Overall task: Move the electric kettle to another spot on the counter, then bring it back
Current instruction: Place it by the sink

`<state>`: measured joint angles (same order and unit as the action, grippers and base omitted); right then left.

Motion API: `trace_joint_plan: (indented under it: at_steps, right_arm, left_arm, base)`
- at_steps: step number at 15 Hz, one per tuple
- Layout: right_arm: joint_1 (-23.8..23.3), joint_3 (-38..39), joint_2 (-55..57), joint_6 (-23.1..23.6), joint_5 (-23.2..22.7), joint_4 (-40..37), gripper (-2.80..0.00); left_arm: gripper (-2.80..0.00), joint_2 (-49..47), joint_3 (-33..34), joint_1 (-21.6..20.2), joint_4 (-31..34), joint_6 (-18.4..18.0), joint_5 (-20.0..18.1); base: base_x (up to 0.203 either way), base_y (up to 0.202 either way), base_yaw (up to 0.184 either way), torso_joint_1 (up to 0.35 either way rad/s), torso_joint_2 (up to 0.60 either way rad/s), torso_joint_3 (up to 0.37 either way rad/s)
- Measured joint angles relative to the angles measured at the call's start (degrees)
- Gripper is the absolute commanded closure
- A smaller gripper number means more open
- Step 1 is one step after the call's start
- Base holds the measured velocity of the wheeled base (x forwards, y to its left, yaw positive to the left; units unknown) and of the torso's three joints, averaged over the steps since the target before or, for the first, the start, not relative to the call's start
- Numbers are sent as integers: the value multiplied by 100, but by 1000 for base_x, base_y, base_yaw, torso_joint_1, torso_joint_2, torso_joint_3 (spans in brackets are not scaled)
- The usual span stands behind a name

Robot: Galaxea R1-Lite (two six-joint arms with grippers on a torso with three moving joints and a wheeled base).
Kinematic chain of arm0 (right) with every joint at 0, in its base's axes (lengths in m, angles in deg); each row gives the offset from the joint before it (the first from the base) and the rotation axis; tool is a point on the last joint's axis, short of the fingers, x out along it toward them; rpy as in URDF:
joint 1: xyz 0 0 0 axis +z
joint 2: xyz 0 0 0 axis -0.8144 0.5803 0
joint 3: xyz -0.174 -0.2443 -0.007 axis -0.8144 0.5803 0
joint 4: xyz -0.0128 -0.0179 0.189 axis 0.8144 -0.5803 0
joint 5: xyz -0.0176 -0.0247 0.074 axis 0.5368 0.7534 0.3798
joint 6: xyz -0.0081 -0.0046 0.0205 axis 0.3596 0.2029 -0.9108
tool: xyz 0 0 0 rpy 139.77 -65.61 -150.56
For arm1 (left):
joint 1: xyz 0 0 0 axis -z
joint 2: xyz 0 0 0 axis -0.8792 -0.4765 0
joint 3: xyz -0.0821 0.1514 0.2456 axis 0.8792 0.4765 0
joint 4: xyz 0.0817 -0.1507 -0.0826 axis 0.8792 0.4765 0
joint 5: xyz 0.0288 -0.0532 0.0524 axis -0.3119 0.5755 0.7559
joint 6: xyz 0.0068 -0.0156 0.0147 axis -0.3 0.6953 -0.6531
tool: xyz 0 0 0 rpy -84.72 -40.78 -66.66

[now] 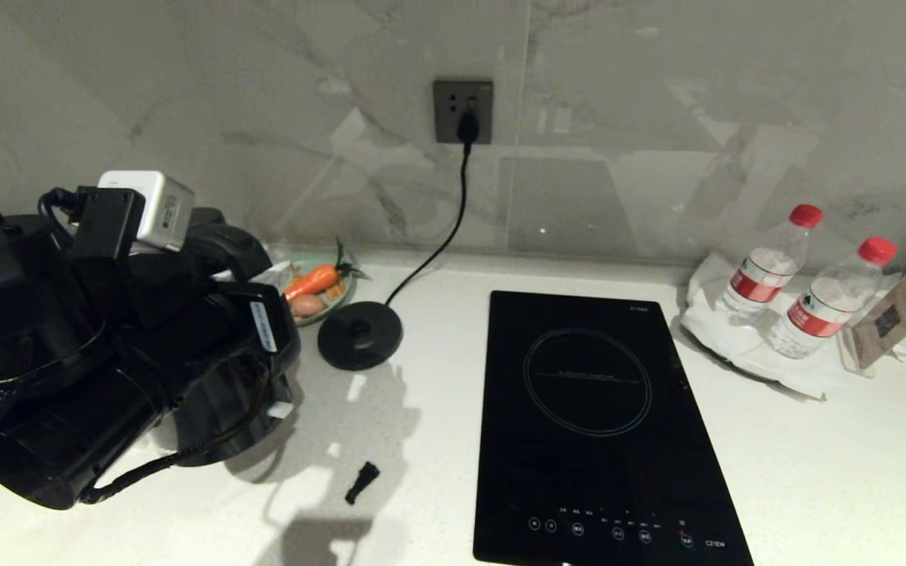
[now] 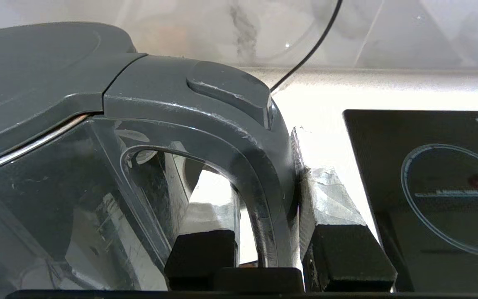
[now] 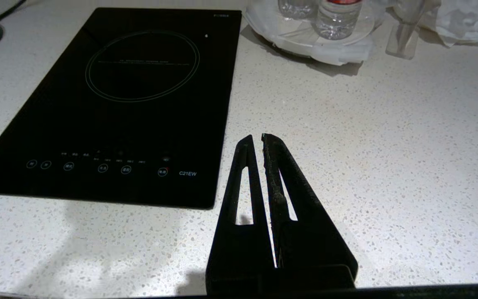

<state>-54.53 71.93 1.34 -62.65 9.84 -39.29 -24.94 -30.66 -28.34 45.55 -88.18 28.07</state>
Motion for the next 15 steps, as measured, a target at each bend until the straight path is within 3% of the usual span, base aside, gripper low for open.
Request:
trace_joint_plan:
  at_steps: [15]
  right_arm:
    - [0, 0, 0, 4, 2, -2, 0]
  left_arm:
    - [0, 78, 501, -33, -7, 276, 27]
  base:
    - [0, 0, 0, 2, -1, 199]
